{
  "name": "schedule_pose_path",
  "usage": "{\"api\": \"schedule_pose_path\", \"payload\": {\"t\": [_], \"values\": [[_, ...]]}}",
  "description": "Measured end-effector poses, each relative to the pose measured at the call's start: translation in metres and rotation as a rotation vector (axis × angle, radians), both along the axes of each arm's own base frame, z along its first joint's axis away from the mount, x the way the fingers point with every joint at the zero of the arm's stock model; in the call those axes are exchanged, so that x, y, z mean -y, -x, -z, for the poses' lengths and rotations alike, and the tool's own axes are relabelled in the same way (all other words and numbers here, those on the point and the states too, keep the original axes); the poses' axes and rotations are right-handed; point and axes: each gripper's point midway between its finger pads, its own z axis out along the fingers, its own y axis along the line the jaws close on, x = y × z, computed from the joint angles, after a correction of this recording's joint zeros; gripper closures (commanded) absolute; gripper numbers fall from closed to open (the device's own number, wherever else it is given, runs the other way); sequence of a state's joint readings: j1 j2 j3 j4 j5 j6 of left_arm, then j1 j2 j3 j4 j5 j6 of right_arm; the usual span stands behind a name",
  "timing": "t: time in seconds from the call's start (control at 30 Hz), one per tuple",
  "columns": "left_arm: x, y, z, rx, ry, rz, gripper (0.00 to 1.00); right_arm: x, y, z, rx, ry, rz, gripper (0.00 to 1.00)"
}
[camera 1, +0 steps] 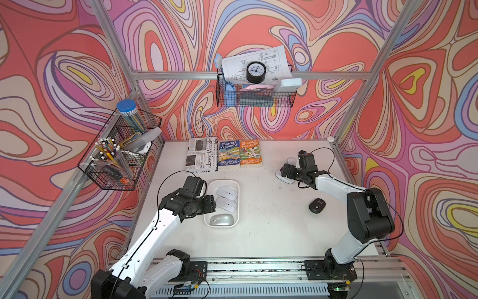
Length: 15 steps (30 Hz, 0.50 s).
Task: Put the mouse in the storage box
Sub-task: Pick up the mouse from the center of the board.
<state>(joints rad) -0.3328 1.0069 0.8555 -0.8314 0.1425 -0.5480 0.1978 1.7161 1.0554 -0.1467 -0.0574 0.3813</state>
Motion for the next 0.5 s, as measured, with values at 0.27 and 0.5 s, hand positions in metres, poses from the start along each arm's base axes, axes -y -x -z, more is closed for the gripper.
{"api": "schedule_pose_path", "payload": {"t": [0.27, 0.5], "values": [[0.004, -0.001, -0.009, 0.021, 0.013, 0.031, 0.33, -0.027, -0.033, 0.008, -0.044, -0.020, -0.146, 0.02], [0.003, 0.000, -0.018, 0.060, 0.023, 0.034, 0.32, -0.033, -0.026, 0.033, -0.135, -0.039, -0.174, 0.02]]}}
